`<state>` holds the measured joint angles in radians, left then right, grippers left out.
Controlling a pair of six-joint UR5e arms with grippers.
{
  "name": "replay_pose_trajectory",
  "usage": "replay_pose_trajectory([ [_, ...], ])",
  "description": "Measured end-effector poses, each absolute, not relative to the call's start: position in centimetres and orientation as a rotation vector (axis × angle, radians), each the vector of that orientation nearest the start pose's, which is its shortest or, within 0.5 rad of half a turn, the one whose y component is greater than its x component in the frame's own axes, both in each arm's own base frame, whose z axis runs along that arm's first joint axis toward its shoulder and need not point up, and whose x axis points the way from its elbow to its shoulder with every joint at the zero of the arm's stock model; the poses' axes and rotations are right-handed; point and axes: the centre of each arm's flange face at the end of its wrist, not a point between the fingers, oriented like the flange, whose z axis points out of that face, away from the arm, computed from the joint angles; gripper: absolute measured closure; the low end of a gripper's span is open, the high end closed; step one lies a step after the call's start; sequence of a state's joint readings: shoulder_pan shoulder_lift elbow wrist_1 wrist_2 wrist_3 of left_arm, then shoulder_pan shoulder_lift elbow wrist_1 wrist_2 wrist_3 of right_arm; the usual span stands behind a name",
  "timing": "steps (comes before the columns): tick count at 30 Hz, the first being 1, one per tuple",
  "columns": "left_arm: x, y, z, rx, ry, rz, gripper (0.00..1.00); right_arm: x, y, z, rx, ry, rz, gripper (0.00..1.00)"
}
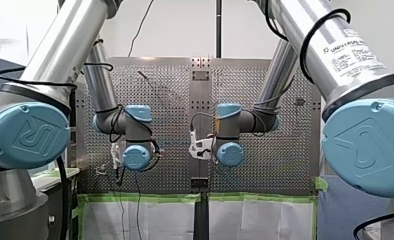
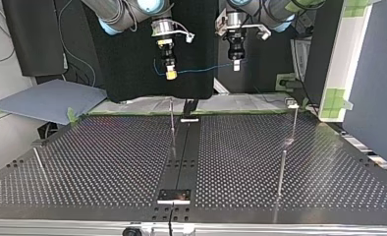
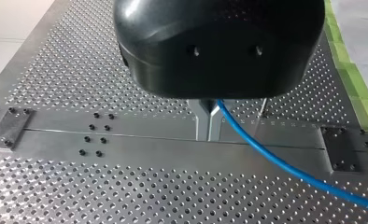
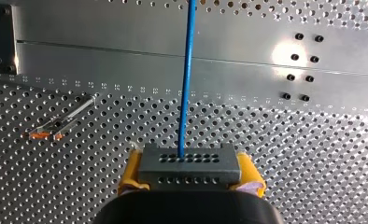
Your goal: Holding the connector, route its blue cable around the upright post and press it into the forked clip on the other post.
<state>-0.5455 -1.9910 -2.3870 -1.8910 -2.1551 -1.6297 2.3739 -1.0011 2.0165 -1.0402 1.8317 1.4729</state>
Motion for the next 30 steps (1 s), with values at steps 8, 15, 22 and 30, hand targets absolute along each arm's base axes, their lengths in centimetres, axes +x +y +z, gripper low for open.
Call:
replay_pose_trajectory([
  [8, 28.1, -28.2, 10.6, -0.141, 1.470, -0.102, 1.00, 47.6, -28.3, 7.5, 1.625, -0.853, 1.542, 1.00],
  [15, 27.8, -29.1, 12.7, -0.166, 1.402, -0.157, 1.00, 48.8, -28.4, 5.5, 1.677, -0.876, 1.497, 1.00],
  [22, 27.9, -29.1, 12.9, -0.169, 1.396, -0.162, 1.00, 48.8, -28.3, 4.7, 1.713, -0.883, 1.463, 1.00],
  [30, 27.8, -28.4, 12.5, -0.173, 1.411, -0.118, 1.00, 48.2, -28.5, 4.8, 1.712, -0.897, 1.444, 1.00],
])
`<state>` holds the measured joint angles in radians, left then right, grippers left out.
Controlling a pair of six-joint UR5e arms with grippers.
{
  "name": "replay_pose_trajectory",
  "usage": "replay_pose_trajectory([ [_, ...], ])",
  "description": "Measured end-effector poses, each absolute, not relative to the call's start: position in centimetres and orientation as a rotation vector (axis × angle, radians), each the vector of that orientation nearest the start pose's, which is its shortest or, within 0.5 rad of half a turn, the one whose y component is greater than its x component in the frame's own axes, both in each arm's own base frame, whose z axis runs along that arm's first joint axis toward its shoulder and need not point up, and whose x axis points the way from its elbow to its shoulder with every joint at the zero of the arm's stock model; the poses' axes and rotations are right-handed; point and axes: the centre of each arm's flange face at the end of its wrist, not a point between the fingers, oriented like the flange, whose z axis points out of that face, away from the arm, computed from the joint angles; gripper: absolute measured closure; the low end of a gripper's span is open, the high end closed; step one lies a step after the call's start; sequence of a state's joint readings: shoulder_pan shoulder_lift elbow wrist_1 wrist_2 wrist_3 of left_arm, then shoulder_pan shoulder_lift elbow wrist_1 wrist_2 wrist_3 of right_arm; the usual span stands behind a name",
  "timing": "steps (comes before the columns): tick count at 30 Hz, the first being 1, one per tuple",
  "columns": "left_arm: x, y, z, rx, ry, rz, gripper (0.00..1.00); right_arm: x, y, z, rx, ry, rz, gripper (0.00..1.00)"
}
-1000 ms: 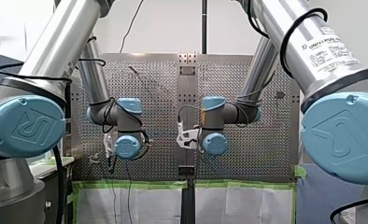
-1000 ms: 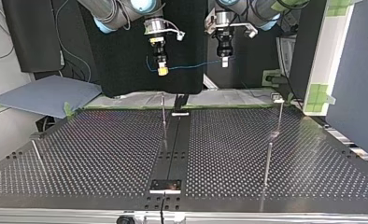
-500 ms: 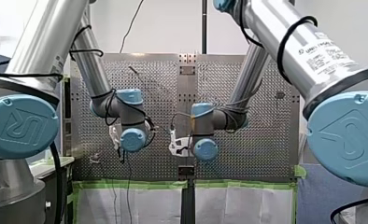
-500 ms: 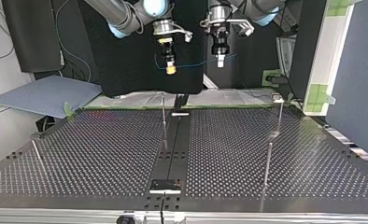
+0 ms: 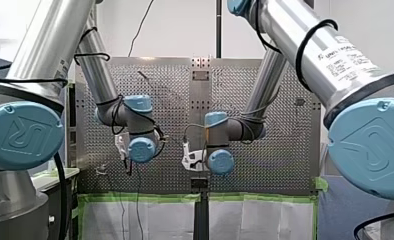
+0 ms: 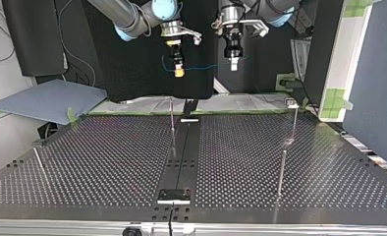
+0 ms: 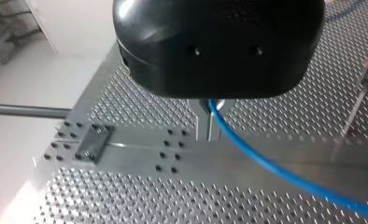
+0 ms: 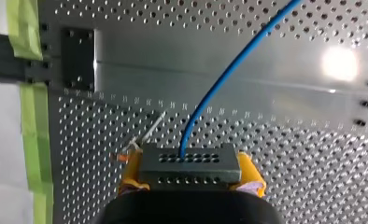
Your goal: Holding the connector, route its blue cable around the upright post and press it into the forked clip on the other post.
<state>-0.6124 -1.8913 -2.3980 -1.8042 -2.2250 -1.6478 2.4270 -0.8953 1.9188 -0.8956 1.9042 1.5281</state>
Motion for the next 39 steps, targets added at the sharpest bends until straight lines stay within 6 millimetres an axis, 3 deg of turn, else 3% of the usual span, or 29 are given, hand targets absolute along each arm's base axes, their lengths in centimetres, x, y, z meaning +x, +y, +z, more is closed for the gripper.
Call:
replay_pose_trajectory([
  [10, 28.2, -27.4, 14.3, -0.191, 1.405, -0.059, 1.00, 47.3, -29.4, 8.2, 1.695, -0.968, 1.481, 1.00],
  [21, 29.9, -27.4, 18.7, -0.229, 1.343, -0.073, 1.00, 47.4, -30.1, 13.0, 1.665, -0.966, 1.574, 1.00],
  [31, 30.5, -26.8, 22.4, -0.265, 1.305, -0.070, 1.00, 47.2, -33.1, 19.5, 1.593, -0.946, 1.630, 1.00],
  [39, 31.2, -25.3, 25.2, -0.291, 1.286, -0.007, 1.00, 47.7, -34.3, 25.3, 1.546, -0.905, 1.699, 1.00],
])
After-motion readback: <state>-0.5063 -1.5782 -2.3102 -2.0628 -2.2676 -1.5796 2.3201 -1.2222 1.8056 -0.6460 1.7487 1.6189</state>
